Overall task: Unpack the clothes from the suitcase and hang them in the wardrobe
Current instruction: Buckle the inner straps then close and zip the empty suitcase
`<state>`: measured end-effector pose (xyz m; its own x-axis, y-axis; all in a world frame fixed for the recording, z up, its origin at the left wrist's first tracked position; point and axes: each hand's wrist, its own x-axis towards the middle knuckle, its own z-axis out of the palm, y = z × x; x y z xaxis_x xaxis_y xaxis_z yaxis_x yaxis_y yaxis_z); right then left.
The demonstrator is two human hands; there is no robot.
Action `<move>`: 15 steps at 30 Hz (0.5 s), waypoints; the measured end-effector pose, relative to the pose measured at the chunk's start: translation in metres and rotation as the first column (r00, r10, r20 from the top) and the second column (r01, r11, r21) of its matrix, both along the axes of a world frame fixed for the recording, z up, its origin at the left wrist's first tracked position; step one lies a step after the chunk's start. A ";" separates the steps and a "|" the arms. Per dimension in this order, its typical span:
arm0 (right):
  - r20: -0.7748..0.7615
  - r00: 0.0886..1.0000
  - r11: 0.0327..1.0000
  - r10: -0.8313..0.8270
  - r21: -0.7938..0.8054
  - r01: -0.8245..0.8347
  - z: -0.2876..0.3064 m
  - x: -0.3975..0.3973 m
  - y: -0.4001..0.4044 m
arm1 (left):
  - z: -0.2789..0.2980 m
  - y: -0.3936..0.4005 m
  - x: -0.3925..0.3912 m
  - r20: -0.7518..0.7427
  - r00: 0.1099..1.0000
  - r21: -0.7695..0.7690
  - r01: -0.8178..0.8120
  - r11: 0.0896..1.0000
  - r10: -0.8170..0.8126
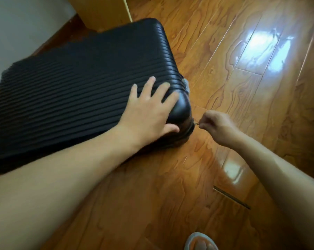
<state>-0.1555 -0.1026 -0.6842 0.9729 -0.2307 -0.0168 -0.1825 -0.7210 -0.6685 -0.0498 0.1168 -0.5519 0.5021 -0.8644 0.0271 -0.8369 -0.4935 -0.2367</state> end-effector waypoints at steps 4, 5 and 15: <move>0.012 0.972 0.971 -0.233 0.061 0.232 -0.004 0.007 -0.011 | -0.009 -0.047 0.028 -0.144 0.986 -0.079 -0.096 0.992 0.084; 0.002 0.968 0.965 -0.252 0.068 0.252 -0.005 0.010 -0.010 | -0.009 -0.038 0.034 -0.166 0.985 -0.084 -0.067 0.994 0.052; 0.135 0.948 0.942 -0.288 -0.135 0.306 -0.013 -0.024 0.058 | -0.002 0.201 0.038 -0.052 0.924 0.108 -0.373 0.922 0.380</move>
<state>-0.1791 -0.0443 -0.6973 0.8533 -0.5007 0.1458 -0.3347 -0.7402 -0.5832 -0.0121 0.3183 -0.5534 0.7883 -0.6083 -0.0928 -0.6102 -0.7534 -0.2452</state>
